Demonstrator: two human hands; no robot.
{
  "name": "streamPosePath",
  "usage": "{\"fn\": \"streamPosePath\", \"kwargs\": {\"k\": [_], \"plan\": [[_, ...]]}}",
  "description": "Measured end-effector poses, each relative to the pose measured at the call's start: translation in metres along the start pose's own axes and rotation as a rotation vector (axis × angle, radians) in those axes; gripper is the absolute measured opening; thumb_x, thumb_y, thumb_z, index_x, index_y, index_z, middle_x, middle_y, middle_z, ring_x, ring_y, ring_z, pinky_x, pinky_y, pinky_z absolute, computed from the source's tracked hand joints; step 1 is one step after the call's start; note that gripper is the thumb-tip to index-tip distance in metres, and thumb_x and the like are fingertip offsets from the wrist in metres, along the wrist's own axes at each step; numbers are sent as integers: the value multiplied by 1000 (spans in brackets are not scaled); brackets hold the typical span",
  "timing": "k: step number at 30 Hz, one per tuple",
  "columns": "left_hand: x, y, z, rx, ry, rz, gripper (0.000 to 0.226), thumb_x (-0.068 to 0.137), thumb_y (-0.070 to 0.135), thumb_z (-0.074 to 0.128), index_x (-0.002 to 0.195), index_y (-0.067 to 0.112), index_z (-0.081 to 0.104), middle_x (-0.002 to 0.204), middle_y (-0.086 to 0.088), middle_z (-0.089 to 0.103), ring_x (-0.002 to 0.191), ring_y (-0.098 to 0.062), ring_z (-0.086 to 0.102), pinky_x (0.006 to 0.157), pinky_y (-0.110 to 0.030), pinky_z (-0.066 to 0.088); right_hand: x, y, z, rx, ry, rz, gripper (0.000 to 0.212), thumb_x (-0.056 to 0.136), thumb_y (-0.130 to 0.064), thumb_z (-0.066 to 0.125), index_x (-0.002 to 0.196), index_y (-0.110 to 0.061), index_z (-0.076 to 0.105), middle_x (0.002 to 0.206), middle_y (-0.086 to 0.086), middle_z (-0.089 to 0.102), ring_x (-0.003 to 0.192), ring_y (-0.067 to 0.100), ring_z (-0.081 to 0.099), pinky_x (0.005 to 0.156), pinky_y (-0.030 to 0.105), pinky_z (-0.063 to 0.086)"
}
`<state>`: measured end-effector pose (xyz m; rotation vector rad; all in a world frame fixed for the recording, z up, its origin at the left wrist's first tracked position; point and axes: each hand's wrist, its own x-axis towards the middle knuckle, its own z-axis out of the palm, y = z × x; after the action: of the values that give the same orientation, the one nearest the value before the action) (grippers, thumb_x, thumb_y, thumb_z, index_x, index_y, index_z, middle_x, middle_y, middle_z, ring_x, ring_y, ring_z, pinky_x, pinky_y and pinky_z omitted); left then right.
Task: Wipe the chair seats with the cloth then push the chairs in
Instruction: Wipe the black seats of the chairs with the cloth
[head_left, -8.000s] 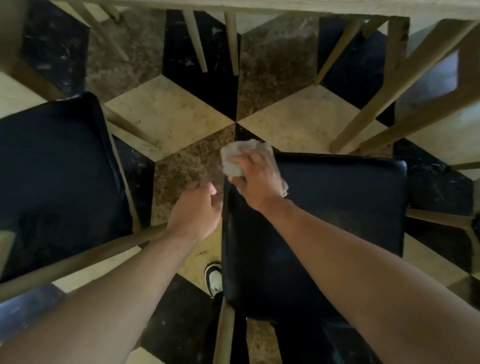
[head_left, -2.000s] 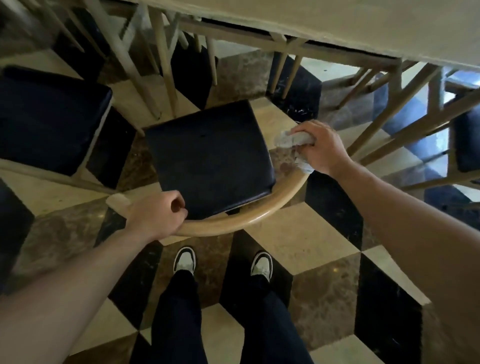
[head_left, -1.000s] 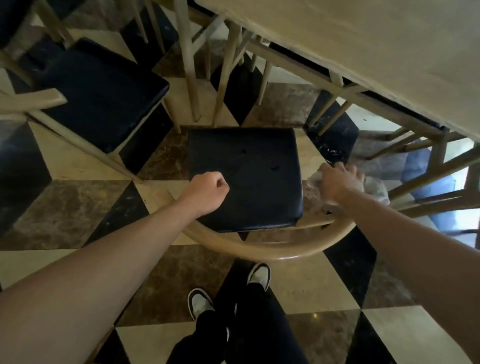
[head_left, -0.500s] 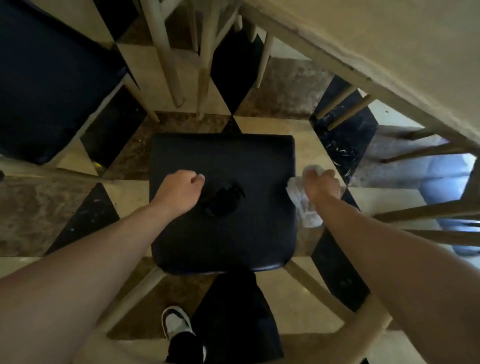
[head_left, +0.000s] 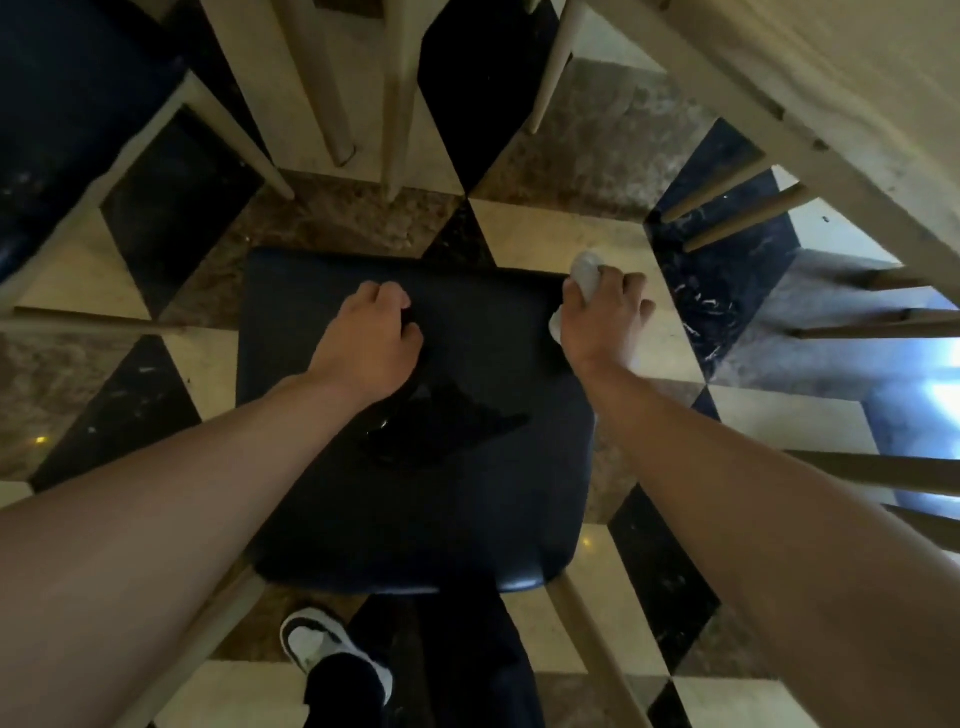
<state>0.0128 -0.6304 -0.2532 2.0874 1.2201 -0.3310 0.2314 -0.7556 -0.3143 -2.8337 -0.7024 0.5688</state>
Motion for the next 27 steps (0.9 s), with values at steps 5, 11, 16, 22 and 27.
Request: {"fn": "streamPosePath", "kwargs": {"k": [5,11,16,22,27], "plan": [[-14,-15,-4,-22,38,-19,30,100,25,57,128,14,54,128,-10,51,117,-27,53,94,-40,46,-11,-30,4,-75,-46,-95,47,104,-49,45,143,-23,50,143,8,41,121,40,40,102,52,37],[-29,-47,-28,4,93,-61,29,99,22,56,125,11,57,125,-13,54,116,-30,53,96,-46,47,-61,-131,51,-79,-165,-354,47,101,-53,50,142,-30,53,146,5,42,127,38,40,109,52,32],[-38,-71,-41,20,114,-71,30,97,20,57,126,9,57,125,-16,55,117,-31,54,96,-45,48,-90,-162,67,-113,-323,-720,49,98,-38,58,146,-32,50,149,3,40,131,35,37,111,50,30],[-36,-96,-55,10,147,-51,28,100,24,56,126,13,57,126,-11,55,117,-27,54,96,-42,48,-61,-124,40,-169,-129,-511,65,87,-4,59,145,-33,52,149,-1,44,128,34,40,111,47,30],[-20,-118,-69,-26,125,-37,27,100,25,54,124,15,58,122,-7,55,114,-25,54,96,-43,48,-49,-147,43,-99,-108,-282,55,92,-11,62,144,-29,54,147,-1,50,132,32,42,117,47,26]]}}
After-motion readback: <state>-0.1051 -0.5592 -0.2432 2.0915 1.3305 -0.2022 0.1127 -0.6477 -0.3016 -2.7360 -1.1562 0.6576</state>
